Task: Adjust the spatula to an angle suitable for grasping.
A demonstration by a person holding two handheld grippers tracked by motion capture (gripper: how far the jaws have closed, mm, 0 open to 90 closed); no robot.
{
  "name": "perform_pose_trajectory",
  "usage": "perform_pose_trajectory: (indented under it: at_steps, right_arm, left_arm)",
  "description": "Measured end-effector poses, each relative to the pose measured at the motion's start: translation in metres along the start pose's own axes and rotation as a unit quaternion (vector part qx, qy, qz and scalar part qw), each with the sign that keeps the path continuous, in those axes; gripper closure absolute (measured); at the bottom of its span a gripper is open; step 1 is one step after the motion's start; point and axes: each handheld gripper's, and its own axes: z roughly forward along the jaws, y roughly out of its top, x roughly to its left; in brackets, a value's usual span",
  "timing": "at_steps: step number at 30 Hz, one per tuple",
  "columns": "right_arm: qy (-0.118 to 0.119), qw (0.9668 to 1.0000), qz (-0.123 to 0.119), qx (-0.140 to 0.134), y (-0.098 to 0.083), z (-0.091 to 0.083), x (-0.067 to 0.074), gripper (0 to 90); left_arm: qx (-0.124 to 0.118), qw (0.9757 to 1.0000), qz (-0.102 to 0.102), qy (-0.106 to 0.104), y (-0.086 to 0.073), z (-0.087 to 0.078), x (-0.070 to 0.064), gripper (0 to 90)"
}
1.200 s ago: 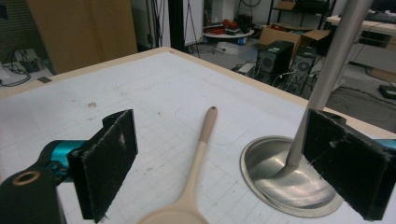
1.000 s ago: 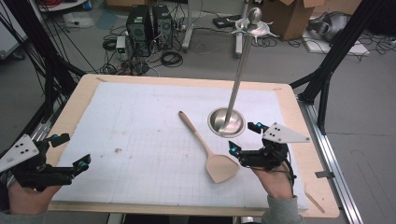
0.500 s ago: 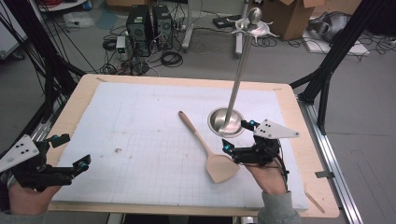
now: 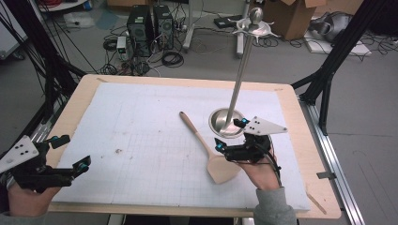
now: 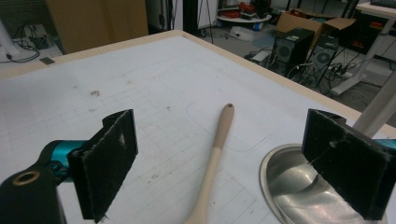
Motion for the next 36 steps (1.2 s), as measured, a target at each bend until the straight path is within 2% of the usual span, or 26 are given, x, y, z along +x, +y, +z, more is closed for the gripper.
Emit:
perform_pose_trajectory:
  at_steps: [24, 33, 36]
  right_arm:
    - [-0.004, 0.9997, -0.013, 0.019, 0.001, 0.030, 0.004, 9.6]
    - [-0.005, 0.9997, -0.018, 0.018, 0.002, 0.038, 0.005, 9.6]
    - [-0.005, 0.9996, -0.018, 0.021, 0.002, 0.041, 0.005, 9.6]
  left_arm:
    - [0.004, 1.0000, 0.000, -0.005, -0.001, 0.001, -0.001, 1.7]
    - [0.005, 1.0000, 0.001, -0.004, -0.002, 0.001, -0.001, 1.7]
    - [0.003, 0.9999, -0.005, -0.009, -0.002, 0.001, -0.001, 1.7]
